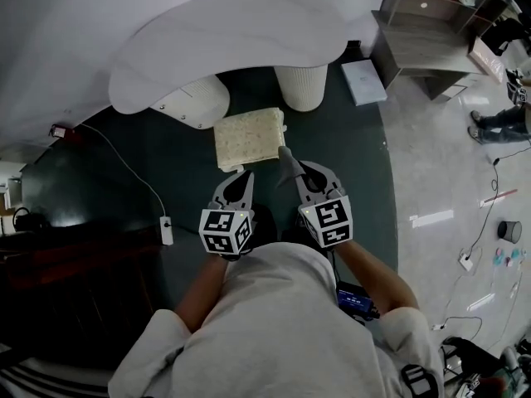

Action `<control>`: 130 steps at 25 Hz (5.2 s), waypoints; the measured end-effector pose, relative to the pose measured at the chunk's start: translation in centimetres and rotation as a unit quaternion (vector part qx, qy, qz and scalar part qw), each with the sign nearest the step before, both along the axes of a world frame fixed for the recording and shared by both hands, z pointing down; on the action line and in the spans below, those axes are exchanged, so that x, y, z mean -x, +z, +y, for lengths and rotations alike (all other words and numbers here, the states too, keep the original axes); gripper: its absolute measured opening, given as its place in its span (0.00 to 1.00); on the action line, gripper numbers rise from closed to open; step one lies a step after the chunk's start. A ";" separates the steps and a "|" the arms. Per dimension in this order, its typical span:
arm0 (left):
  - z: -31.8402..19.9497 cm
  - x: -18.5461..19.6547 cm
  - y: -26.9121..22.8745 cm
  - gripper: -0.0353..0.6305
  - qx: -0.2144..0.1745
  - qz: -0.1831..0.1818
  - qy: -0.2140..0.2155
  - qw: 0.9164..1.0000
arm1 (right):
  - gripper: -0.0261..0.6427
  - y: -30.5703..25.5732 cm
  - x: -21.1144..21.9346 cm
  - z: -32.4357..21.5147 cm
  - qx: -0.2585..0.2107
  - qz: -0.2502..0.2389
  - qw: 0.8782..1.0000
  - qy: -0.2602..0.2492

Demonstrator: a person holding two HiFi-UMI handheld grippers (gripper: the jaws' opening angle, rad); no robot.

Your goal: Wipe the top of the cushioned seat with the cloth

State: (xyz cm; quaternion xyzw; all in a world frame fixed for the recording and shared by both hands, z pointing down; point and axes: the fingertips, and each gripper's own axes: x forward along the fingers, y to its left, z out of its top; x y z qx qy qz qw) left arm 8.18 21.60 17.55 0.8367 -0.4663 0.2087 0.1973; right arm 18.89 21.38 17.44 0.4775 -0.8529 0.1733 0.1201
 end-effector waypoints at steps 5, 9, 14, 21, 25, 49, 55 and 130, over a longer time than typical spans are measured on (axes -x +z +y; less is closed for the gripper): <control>-2.4 6.2 1.9 0.07 0.015 0.002 -0.044 0.999 | 0.06 2.4 5.3 -2.8 0.039 0.017 0.998 -0.045; -3.5 12.1 5.5 0.07 0.050 0.001 -0.071 0.996 | 0.06 5.7 10.8 -5.2 0.078 0.044 0.991 -0.094; -4.2 16.4 11.4 0.07 0.098 0.007 -0.071 0.993 | 0.06 11.9 16.5 -7.8 0.159 0.061 0.978 -0.122; -7.4 21.7 19.8 0.07 0.154 0.048 -0.094 0.982 | 0.06 20.0 22.4 -11.5 0.207 0.092 0.966 -0.124; -9.5 25.6 25.6 0.08 0.173 0.048 -0.113 0.977 | 0.06 24.3 26.6 -12.5 0.207 0.102 0.964 -0.133; -11.2 39.1 42.6 0.07 0.225 0.014 -0.141 0.964 | 0.06 48.3 38.9 -15.1 0.212 0.201 0.940 -0.173; -12.5 41.4 47.3 0.07 0.237 -0.001 -0.143 0.961 | 0.06 51.7 40.5 -15.7 0.212 0.225 0.935 -0.172; -16.4 15.7 51.7 0.07 0.280 -0.059 0.068 0.956 | 0.06 54.1 16.7 -17.0 0.296 0.175 0.939 0.013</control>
